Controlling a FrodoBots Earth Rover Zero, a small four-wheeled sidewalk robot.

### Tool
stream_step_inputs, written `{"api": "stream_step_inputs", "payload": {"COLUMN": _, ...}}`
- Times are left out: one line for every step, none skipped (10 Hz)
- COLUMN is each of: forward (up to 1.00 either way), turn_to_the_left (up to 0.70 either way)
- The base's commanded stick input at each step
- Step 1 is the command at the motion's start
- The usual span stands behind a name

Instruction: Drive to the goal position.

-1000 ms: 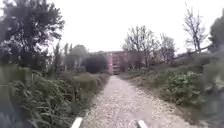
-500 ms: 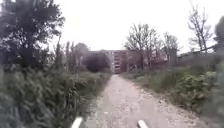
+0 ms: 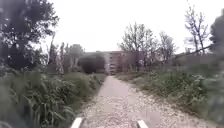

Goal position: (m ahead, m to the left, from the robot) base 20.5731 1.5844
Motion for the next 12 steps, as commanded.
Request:
{"api": "stream_step_inputs", "payload": {"forward": 0.7, "turn_to_the_left": -0.31}}
{"api": "stream_step_inputs", "payload": {"forward": 0.7, "turn_to_the_left": -0.25}}
{"api": "stream_step_inputs", "payload": {"forward": 0.7, "turn_to_the_left": -0.03}}
{"api": "stream_step_inputs", "payload": {"forward": 0.7, "turn_to_the_left": 0.0}}
{"api": "stream_step_inputs", "payload": {"forward": 0.7, "turn_to_the_left": 0.0}}
{"api": "stream_step_inputs", "payload": {"forward": 0.7, "turn_to_the_left": 0.0}}
{"api": "stream_step_inputs", "payload": {"forward": 0.7, "turn_to_the_left": 0.0}}
{"api": "stream_step_inputs", "payload": {"forward": 0.7, "turn_to_the_left": 0.0}}
{"api": "stream_step_inputs", "payload": {"forward": 0.7, "turn_to_the_left": 0.0}}
{"api": "stream_step_inputs", "payload": {"forward": 0.7, "turn_to_the_left": 0.0}}
{"api": "stream_step_inputs", "payload": {"forward": 0.7, "turn_to_the_left": 0.0}}
{"api": "stream_step_inputs", "payload": {"forward": 0.7, "turn_to_the_left": 0.0}}
